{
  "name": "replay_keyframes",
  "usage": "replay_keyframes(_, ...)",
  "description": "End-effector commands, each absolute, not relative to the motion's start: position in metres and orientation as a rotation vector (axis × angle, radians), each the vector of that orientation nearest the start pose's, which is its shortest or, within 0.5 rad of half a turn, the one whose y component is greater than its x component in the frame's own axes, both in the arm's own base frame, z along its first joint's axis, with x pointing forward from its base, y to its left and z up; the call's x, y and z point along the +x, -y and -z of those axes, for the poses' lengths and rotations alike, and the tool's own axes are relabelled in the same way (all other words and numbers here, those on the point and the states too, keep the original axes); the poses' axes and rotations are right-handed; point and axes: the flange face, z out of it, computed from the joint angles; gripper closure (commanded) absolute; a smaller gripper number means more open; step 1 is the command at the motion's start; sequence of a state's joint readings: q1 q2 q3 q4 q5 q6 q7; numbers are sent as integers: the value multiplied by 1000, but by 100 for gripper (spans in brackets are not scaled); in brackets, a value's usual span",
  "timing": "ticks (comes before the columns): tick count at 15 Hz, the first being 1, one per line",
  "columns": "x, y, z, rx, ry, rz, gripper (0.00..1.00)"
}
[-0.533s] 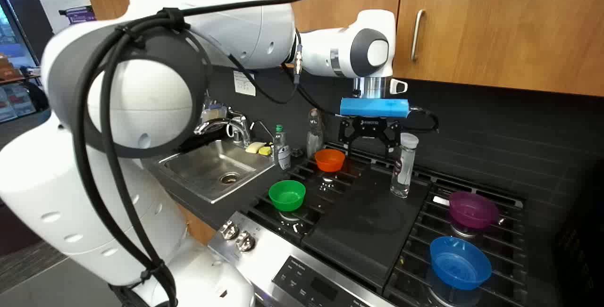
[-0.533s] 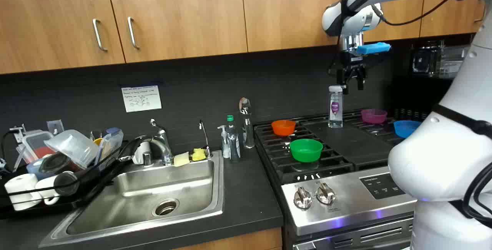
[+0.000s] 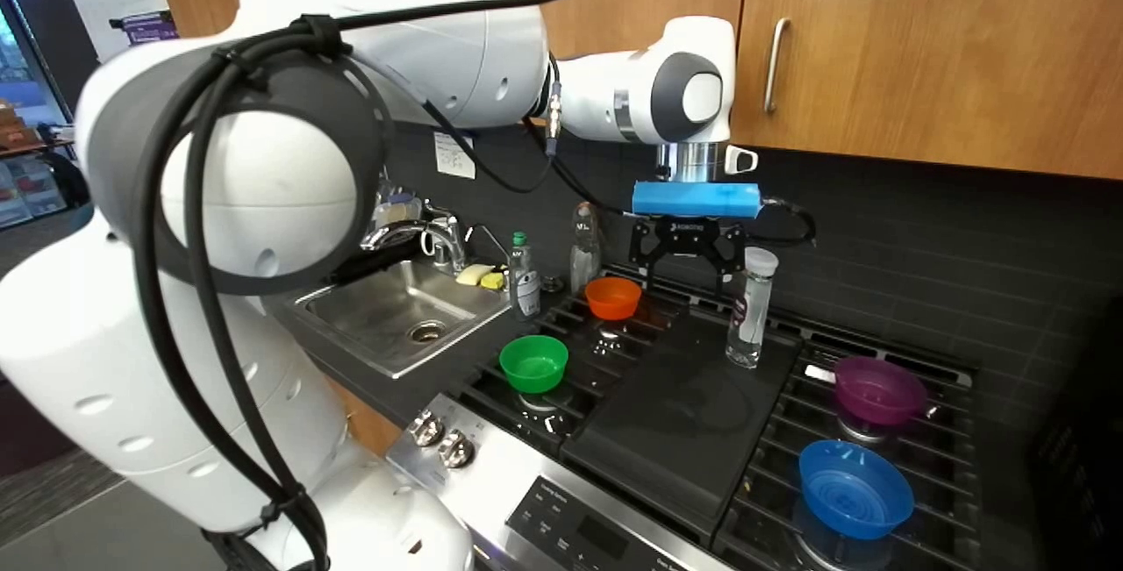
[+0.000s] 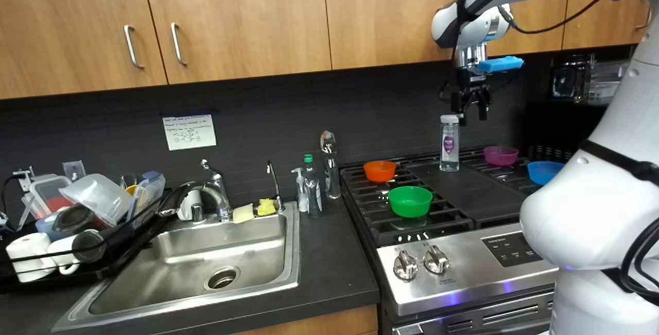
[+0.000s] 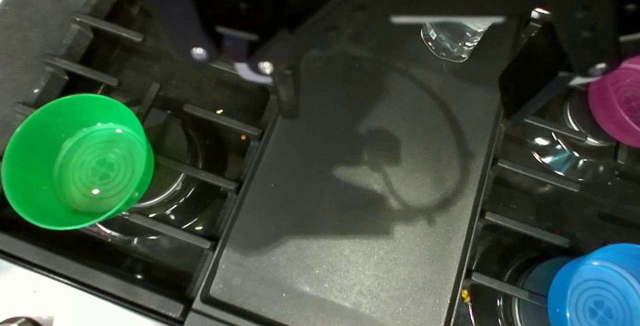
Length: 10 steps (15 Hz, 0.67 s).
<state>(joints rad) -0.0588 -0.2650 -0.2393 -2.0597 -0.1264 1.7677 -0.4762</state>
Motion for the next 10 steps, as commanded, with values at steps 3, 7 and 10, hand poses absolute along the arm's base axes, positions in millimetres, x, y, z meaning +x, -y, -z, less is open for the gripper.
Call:
replay_keyframes(3, 450, 159, -542, -3166, 340, -87, 0)
replay_keyframes(7, 446, 159, -541, -3177, 342, -77, 0)
replay_keyframes(10, 432, 155, -533, -3173, 335, -55, 0)
